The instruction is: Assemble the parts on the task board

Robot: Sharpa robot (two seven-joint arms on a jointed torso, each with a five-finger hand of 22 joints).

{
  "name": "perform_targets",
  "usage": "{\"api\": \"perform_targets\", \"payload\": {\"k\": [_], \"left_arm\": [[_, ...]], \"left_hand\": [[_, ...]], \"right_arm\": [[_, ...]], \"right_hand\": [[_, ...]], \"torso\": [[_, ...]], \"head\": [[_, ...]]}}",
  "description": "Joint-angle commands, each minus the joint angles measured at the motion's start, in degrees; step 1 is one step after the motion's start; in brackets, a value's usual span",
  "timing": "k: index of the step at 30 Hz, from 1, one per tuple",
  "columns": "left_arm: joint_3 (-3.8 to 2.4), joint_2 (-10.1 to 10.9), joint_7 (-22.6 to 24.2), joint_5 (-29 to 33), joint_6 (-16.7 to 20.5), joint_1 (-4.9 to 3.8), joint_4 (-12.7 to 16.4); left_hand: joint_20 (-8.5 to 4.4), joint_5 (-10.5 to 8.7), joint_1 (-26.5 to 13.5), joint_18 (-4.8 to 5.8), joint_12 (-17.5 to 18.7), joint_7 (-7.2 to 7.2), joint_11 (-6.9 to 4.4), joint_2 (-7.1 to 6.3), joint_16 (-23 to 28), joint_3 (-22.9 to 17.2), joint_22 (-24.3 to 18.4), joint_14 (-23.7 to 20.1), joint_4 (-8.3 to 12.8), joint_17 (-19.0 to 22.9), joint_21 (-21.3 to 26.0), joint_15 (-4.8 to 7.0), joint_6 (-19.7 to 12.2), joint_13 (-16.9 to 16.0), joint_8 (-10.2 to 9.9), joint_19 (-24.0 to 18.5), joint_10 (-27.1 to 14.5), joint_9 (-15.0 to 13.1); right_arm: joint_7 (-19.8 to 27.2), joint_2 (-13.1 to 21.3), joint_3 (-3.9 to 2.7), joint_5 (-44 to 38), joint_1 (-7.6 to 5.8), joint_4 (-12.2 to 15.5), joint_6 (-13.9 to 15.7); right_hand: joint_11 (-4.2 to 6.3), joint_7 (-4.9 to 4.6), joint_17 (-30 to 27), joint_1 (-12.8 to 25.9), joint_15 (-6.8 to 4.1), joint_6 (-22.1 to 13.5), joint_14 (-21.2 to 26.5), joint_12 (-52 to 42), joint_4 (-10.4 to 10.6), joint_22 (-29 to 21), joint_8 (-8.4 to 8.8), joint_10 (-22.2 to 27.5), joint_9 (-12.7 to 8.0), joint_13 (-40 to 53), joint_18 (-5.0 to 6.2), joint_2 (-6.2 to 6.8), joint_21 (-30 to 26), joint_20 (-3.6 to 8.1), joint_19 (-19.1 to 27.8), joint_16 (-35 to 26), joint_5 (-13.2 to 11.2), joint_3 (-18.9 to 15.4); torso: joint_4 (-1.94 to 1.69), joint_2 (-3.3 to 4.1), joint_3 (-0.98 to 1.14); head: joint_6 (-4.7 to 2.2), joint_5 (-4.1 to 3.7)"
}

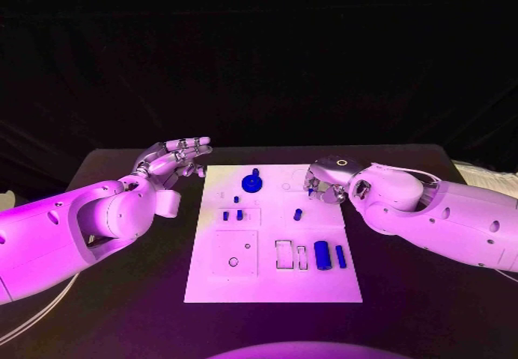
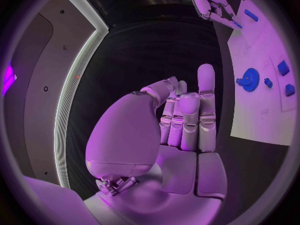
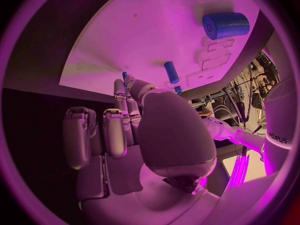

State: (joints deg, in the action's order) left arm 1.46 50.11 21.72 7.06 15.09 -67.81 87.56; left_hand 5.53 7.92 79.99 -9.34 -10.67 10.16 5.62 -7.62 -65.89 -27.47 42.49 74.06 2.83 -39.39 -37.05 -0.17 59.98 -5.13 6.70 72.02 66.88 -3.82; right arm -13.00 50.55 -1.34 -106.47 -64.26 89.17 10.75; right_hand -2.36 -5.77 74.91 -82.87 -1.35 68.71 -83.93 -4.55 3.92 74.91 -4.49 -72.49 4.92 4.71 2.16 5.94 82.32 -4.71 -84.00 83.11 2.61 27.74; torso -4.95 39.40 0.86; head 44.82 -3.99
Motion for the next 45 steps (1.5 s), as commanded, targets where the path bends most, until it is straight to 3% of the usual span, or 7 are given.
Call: {"api": "perform_targets", "payload": {"k": [1, 7, 17, 23, 28, 36, 45], "left_arm": [[-0.03, -0.2, 0.52, -0.34, -0.05, -0.02, -0.01], [-0.03, -0.22, 0.72, -0.34, 0.27, -0.02, -0.06], [-0.03, -0.28, 1.14, -0.34, 0.61, 0.16, 0.12], [-0.03, -0.41, 1.43, -0.34, 0.71, 0.28, 0.3], [-0.03, -0.49, 1.5, -0.33, 0.68, 0.35, 0.45], [-0.02, -0.71, 1.47, -0.31, 0.45, 0.42, 0.83], [-0.02, -0.75, 1.4, -0.3, 0.33, 0.44, 1.21]], "left_hand": [[0.38, -0.14, -0.77, -0.9, -0.3, 0.28, 0.25, -0.15, -0.15, 0.9, 0.07, -0.17, -0.34, 0.15, 0.18, -0.5, -1.17, 0.18, -0.5, -0.43, -1.36, 0.08], [0.5, -0.3, -0.93, -0.92, -0.49, 0.38, 0.38, -0.14, -0.22, 1.2, 0.06, -0.26, -0.3, 0.25, 0.25, -0.59, -1.54, 0.2, -0.5, -0.5, -1.84, 0.04], [0.7, -0.34, -1.13, -0.96, -0.86, 0.58, 0.59, -0.08, -0.41, 1.63, 0.03, -0.41, -0.18, 0.3, 0.35, -0.77, -2.21, 0.25, -0.49, -0.59, -2.72, 0.01], [0.7, -0.34, -1.13, -0.96, -0.86, 0.58, 0.59, -0.08, -0.41, 1.63, 0.03, -0.41, -0.18, 0.3, 0.35, -0.77, -2.21, 0.25, -0.49, -0.59, -2.72, 0.01], [0.7, -0.34, -1.13, -0.96, -0.86, 0.58, 0.59, -0.08, -0.41, 1.63, 0.03, -0.41, -0.18, 0.3, 0.35, -0.77, -2.21, 0.25, -0.49, -0.59, -2.72, 0.01], [0.73, -0.33, -1.13, -0.96, -0.93, 0.6, 0.62, -0.06, -0.42, 1.68, 0.03, -0.44, -0.14, 0.37, 0.36, -0.79, -2.29, 0.25, -0.47, -0.6, -2.84, 0.01], [0.75, -0.3, -1.08, -0.97, -1.03, 0.61, 0.62, 0.0, -0.5, 1.69, 0.03, -0.42, -0.08, 0.26, 0.36, -0.8, -2.35, 0.25, -0.44, -0.6, -2.91, -0.01]], "right_arm": [[0.07, 0.39, -0.07, 0.01, -0.16, 0.62, 1.15], [0.3, 1.4, -0.22, 0.55, -0.35, 2.62, 1.67], [3.24, 1.95, -0.79, 2.24, -0.35, 9.85, 5.35], [4.48, 0.16, -0.82, 2.8, 0.49, 12.4, 5.68], [5.32, -2.0, -0.69, 2.79, 2.31, 12.73, 5.31], [6.89, -5.42, -0.53, 1.85, 5.82, 11.63, 4.39], [7.12, -7.49, -0.11, 2.06, 6.74, 9.83, 2.78]], "right_hand": [[-0.08, -0.24, 3.64, 0.4, -0.31, 0.22, -4.14, 0.41, -0.39, 2.43, -0.07, -0.27, 0.06, -0.15, 0.71, -0.17, -0.17, 0.32, -0.27, -0.15, 0.15, -0.08], [-0.11, -0.25, 3.66, 0.56, -0.29, 0.24, -4.14, 0.46, -0.39, 2.45, -0.05, -0.3, 0.07, -0.21, 0.7, -0.04, -0.16, 0.31, -0.29, -0.13, 0.14, -0.15], [-0.31, -0.53, 3.82, 0.44, -0.21, 0.33, -4.17, 0.5, -0.76, 2.62, 0.02, -0.59, 0.12, -0.32, 0.66, 0.2, -0.05, 0.26, -0.4, -0.01, 0.19, -0.06], [-0.42, -0.69, 3.87, 0.29, -0.13, 0.37, -4.18, 0.56, -0.99, 2.64, 0.07, -0.7, 0.14, -0.41, 0.65, 0.15, -0.03, 0.21, -0.43, 0.04, 0.21, 0.1], [-0.52, -0.8, 3.87, 0.22, -0.08, 0.35, -4.18, 0.62, -1.13, 2.58, 0.13, -0.72, 0.15, -0.47, 0.67, 0.11, -0.07, 0.17, -0.41, 0.05, 0.22, 0.19], [-0.66, -0.97, 3.85, 0.11, 0.02, 0.3, -4.18, 0.71, -1.37, 2.5, 0.23, -0.72, 0.16, -0.57, 0.68, 0.05, -0.11, 0.09, -0.39, 0.05, 0.24, 0.33], [-0.73, -1.04, 3.84, 0.1, 0.07, 0.28, -4.17, 0.74, -1.44, 2.44, 0.27, -0.72, 0.16, -0.61, 0.7, 0.01, -0.15, 0.06, -0.36, 0.05, 0.25, 0.38]], "torso": [[0.02, 0.0, 0.0], [0.04, 0.0, 0.02], [-0.15, -0.03, 0.03], [-0.09, -0.01, -0.11], [-0.04, -0.02, -0.14], [-0.03, 0.06, -0.09], [0.13, 0.06, -0.07]], "head": [[0.01, -0.04], [0.04, 0.04], [-0.08, 0.47], [0.09, 1.71], [0.66, 3.11], [1.02, 4.33], [1.34, 4.81]]}}
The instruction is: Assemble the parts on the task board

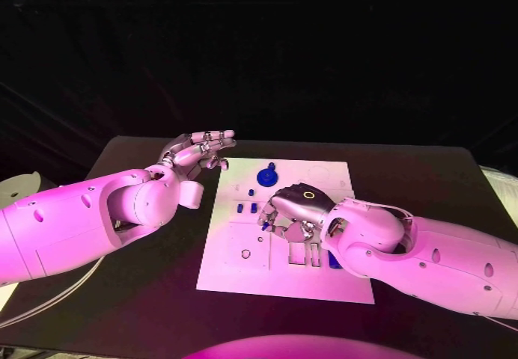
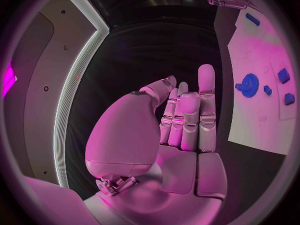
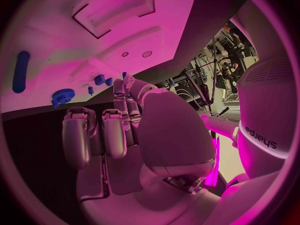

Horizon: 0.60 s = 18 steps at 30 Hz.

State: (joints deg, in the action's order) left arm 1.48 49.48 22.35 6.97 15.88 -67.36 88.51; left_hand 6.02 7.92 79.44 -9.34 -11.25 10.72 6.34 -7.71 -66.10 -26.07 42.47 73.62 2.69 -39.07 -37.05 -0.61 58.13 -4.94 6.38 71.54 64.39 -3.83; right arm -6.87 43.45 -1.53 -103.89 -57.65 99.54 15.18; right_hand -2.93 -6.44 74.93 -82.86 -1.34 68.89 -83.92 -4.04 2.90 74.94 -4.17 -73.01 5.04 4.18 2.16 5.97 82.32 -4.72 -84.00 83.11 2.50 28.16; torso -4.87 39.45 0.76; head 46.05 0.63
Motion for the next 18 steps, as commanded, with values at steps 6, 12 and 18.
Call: {"api": "perform_targets", "payload": {"k": [6, 12, 18], "left_arm": [[-0.04, -0.1, 0.55, -0.21, -0.57, 0.0, 0.37], [-0.04, -0.08, 0.46, 0.02, -0.73, 0.0, 0.43], [-0.04, -0.1, 0.38, 0.11, -0.85, 0.0, 0.46]], "left_hand": [[0.31, -0.27, -0.53, -0.99, -0.61, 0.11, -0.03, 0.14, -0.57, 0.39, 0.07, 0.14, 0.14, -0.4, 0.34, -0.39, -0.68, 0.07, -0.09, -0.08, -0.7, 0.0], [0.37, -0.29, -0.71, -0.99, -0.77, 0.16, 0.02, 0.16, -0.61, 0.55, 0.07, 0.12, 0.08, -0.33, 0.34, -0.45, -0.79, 0.07, -0.03, -0.06, -0.86, -0.02], [0.37, -0.29, -0.71, -0.99, -0.77, 0.16, 0.02, 0.16, -0.61, 0.55, 0.07, 0.12, 0.08, -0.33, 0.34, -0.45, -0.79, 0.07, -0.03, -0.06, -0.86, -0.02]], "right_arm": [[0.84, -1.58, 0.53, -0.29, 0.33, -2.08, -3.14], [0.63, -2.4, 0.8, -0.27, 0.46, -3.27, -4.06], [0.5, -3.07, 0.99, -0.4, 0.57, -3.93, -4.63]], "right_hand": [[-0.18, -0.39, 3.77, 0.1, 0.08, 0.09, -4.16, 0.24, -0.43, 2.38, -0.04, -0.2, 0.04, -0.09, 0.71, -0.05, -0.17, 0.05, -0.35, 0.02, 0.36, -0.03], [-0.23, -0.45, 3.72, 0.19, 0.12, 0.07, -4.15, 0.25, -0.41, 2.3, -0.01, -0.2, 0.05, -0.11, 0.73, -0.1, -0.22, 0.02, -0.32, 0.0, 0.35, -0.02], [-0.27, -0.48, 3.67, 0.26, 0.15, 0.05, -4.14, 0.27, -0.41, 2.19, 0.02, -0.19, 0.05, -0.13, 0.75, -0.11, -0.29, 0.0, -0.27, -0.03, 0.34, -0.04]], "torso": [[-0.09, 0.04, 0.12], [-0.04, 0.04, 0.07], [-0.05, 0.0, 0.07]], "head": [[0.33, 0.35], [0.56, 0.74], [0.79, 0.98]]}}
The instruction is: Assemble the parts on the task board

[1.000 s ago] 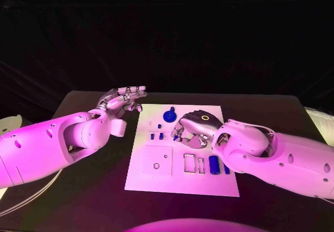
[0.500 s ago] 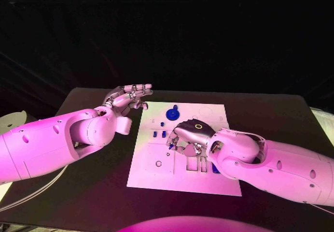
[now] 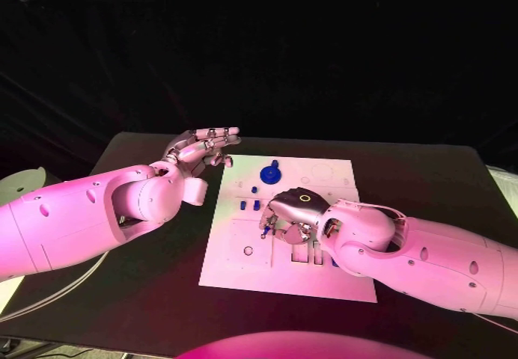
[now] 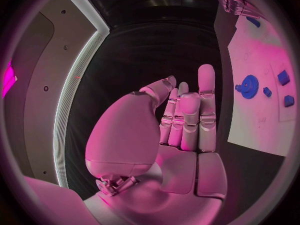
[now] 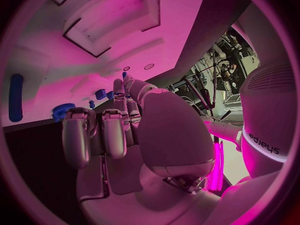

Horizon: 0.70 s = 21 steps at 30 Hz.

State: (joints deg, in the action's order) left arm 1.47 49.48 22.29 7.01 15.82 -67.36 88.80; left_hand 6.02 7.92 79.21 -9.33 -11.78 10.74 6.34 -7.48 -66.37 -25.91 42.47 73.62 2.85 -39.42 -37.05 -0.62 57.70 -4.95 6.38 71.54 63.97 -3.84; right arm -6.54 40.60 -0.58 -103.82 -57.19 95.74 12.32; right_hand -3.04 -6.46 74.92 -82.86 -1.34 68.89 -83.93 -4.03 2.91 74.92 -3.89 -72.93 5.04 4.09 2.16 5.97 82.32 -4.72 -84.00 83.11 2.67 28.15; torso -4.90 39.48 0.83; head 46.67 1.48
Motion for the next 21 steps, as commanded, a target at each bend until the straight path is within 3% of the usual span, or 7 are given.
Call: {"api": "perform_targets", "payload": {"k": [1, 21], "left_arm": [[-0.03, -0.11, 0.42, 0.07, -0.82, -0.01, 0.18], [-0.03, -0.06, 0.15, 0.09, -1.05, -0.02, 0.2]], "left_hand": [[0.37, -0.29, -0.49, -0.99, -0.24, 0.15, 0.01, -0.06, -0.34, 0.39, 0.08, 0.11, -0.09, 0.02, 0.34, -0.45, -0.37, 0.08, -0.03, -0.06, -0.45, -0.01], [0.41, -0.29, -0.58, -0.99, -0.35, 0.16, 0.04, -0.03, -0.33, 0.48, 0.08, 0.06, -0.1, 0.16, 0.34, -0.48, -0.45, 0.08, 0.01, -0.06, -0.57, -0.02]], "right_arm": [[0.15, -0.31, 0.06, -0.51, 0.14, -0.2, -1.84], [-0.52, -1.53, 0.26, -1.19, 0.29, -0.98, -3.25]], "right_hand": [[-0.16, -0.46, 3.68, 0.26, 0.15, 0.05, -4.14, 0.27, -0.42, 2.21, -0.27, -0.28, 0.04, -0.04, 0.75, -0.11, -0.29, 0.0, -0.27, -0.03, 0.18, -0.03], [-0.18, -0.48, 3.64, 0.3, 0.19, 0.03, -4.13, 0.29, -0.47, 2.14, -0.24, -0.26, 0.05, -0.07, 0.76, -0.1, -0.33, -0.03, -0.24, -0.05, 0.18, -0.05]], "torso": [[-0.01, -0.03, 0.0], [0.0, -0.04, -0.01]], "head": [[0.23, 0.17], [0.57, 0.77]]}}
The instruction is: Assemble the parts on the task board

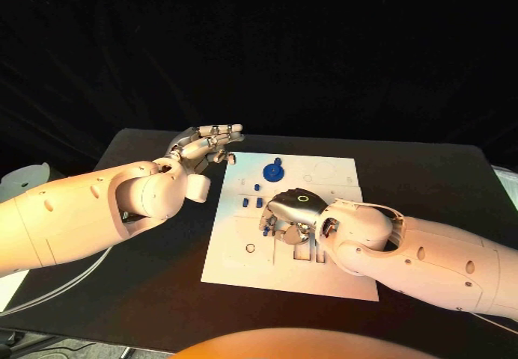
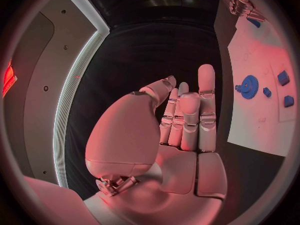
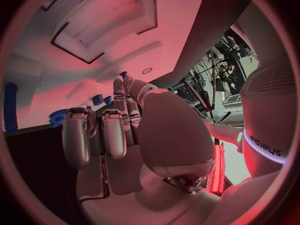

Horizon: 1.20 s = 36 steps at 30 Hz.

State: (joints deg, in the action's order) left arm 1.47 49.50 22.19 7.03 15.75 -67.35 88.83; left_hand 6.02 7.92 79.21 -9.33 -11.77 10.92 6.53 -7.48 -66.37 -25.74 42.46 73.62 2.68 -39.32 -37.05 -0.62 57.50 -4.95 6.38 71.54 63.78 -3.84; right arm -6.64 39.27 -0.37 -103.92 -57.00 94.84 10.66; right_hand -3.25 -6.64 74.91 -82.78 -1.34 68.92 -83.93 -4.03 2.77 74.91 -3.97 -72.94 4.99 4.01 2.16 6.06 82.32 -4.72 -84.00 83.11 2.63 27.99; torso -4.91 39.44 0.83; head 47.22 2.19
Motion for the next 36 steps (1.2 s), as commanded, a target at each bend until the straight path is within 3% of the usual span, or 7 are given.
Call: {"api": "perform_targets", "payload": {"k": [1, 15, 20, 24, 27, 29, 36], "left_arm": [[-0.03, -0.07, 0.25, 0.07, -1.0, -0.02, 0.17], [-0.03, -0.06, 0.09, 0.07, -1.11, -0.02, 0.24], [-0.03, -0.06, -0.09, 0.07, -1.05, -0.02, 0.17], [-0.03, -0.04, -0.15, 0.07, -0.99, -0.02, 0.13], [-0.03, -0.04, -0.18, 0.07, -0.98, -0.02, 0.12], [-0.03, -0.04, -0.21, 0.07, -1.01, -0.02, 0.09], [-0.03, 0.05, -0.22, 0.07, -1.04, -0.02, -0.04]], "left_hand": [[0.41, -0.29, -0.58, -1.0, -0.35, -0.03, -0.16, -0.03, -0.33, 0.32, 0.08, 0.06, 0.07, 0.06, 0.34, -0.48, -0.24, 0.08, 0.01, -0.06, -0.37, -0.02], [0.43, -0.27, -0.5, -1.01, -0.46, -0.02, -0.15, 0.02, -0.36, 0.34, 0.08, 0.02, 0.15, 0.1, 0.35, -0.49, -0.34, 0.08, 0.04, -0.07, -0.52, -0.03], [0.45, -0.28, -0.54, -1.01, -0.53, 0.0, -0.13, 0.06, -0.4, 0.38, 0.08, 0.01, 0.14, 0.08, 0.36, -0.5, -0.38, 0.08, 0.07, -0.08, -0.58, -0.03], [0.47, -0.31, -0.6, -1.01, -0.59, 0.02, -0.11, 0.1, -0.44, 0.43, 0.08, 0.01, 0.12, 0.07, 0.37, -0.52, -0.44, 0.09, 0.09, -0.08, -0.68, -0.03], [0.51, -0.34, -0.7, -1.01, -0.69, 0.05, -0.08, 0.2, -0.48, 0.5, 0.08, -0.01, 0.06, 0.08, 0.38, -0.55, -0.52, 0.1, 0.13, -0.09, -0.8, -0.04], [0.51, -0.34, -0.7, -1.01, -0.69, 0.05, -0.08, 0.2, -0.48, 0.5, 0.08, -0.01, 0.06, 0.08, 0.38, -0.55, -0.52, 0.1, 0.13, -0.09, -0.8, -0.04], [0.54, -0.36, -0.78, -1.01, -0.8, 0.07, -0.05, 0.31, -0.5, 0.56, 0.08, -0.04, 0.01, 0.14, 0.39, -0.58, -0.6, 0.1, 0.17, -0.1, -0.93, -0.04]], "right_arm": [[-0.67, -0.28, 0.07, -1.28, 0.11, -0.14, -1.79], [-2.52, -1.53, 0.58, -3.46, 0.14, -0.68, -3.69], [-2.62, -1.67, 0.78, -3.36, 0.15, -0.96, -3.12], [-2.75, -1.58, 0.85, -3.05, 0.14, -1.16, -1.84], [-2.78, -1.47, 0.87, -3.11, 0.14, -1.21, -0.5], [-2.71, -1.28, 0.87, -3.17, 0.14, -1.11, 0.48], [-1.29, 0.63, 0.4, -2.27, 0.11, 0.07, 6.72]], "right_hand": [[0.02, -0.3, 3.65, 0.22, 0.19, 0.0, -4.13, 0.29, -0.32, 2.16, -0.16, -0.26, 0.1, 0.01, 0.76, -0.19, -0.33, -0.03, -0.24, -0.05, 0.21, 0.11], [-0.12, -0.41, 3.67, 0.67, 0.33, -0.26, -4.12, 0.4, -0.41, 2.15, 0.05, -0.04, 0.07, -0.12, 0.77, 0.12, -0.35, -0.13, -0.23, -0.03, 0.2, -0.14], [-0.84, -0.97, 3.31, 2.24, 0.89, -2.24, -4.03, 0.69, 0.0, 1.72, 0.6, 2.2, -0.39, -0.5, 0.84, 1.32, -0.64, -0.5, -0.01, -0.21, 0.17, -1.0], [-2.51, -2.03, 1.93, 4.46, 2.24, -7.9, -3.66, 0.62, 0.76, -2.76, 0.61, 10.3, -1.44, -0.58, 1.76, 3.74, -3.58, -1.72, 1.95, -1.04, 0.17, -3.17], [-2.89, -1.67, 0.69, 4.59, 2.53, -10.18, -3.33, 0.43, 0.86, -4.64, 0.48, 13.27, -1.34, -0.47, 2.22, 4.2, -4.92, -2.24, 2.7, -1.82, 0.15, -5.16], [-3.03, -1.22, 0.39, 4.38, 2.65, -10.6, -3.25, 0.19, 0.89, -4.98, 0.43, 13.92, -1.28, -0.38, 2.29, 4.14, -5.21, -2.42, 2.78, -2.01, 0.18, -6.17], [-2.33, -1.73, -0.62, 2.88, 2.15, -8.87, -3.05, -1.72, 0.78, -5.45, -0.2, 11.43, -0.92, -0.08, 2.42, 2.31, -5.61, -2.21, 2.73, -2.61, 0.21, -6.35]], "torso": [[0.01, -0.01, -0.02], [0.01, -0.01, -0.03], [-0.01, -0.04, -0.04], [0.01, -0.04, -0.03], [0.02, -0.03, -0.02], [0.03, -0.02, 0.01], [0.02, 0.0, -0.02]], "head": [[0.05, 0.04], [0.13, 0.09], [0.15, 0.13], [0.1, 0.12], [0.07, 0.12], [-0.03, 0.11], [-0.04, -0.04]]}}
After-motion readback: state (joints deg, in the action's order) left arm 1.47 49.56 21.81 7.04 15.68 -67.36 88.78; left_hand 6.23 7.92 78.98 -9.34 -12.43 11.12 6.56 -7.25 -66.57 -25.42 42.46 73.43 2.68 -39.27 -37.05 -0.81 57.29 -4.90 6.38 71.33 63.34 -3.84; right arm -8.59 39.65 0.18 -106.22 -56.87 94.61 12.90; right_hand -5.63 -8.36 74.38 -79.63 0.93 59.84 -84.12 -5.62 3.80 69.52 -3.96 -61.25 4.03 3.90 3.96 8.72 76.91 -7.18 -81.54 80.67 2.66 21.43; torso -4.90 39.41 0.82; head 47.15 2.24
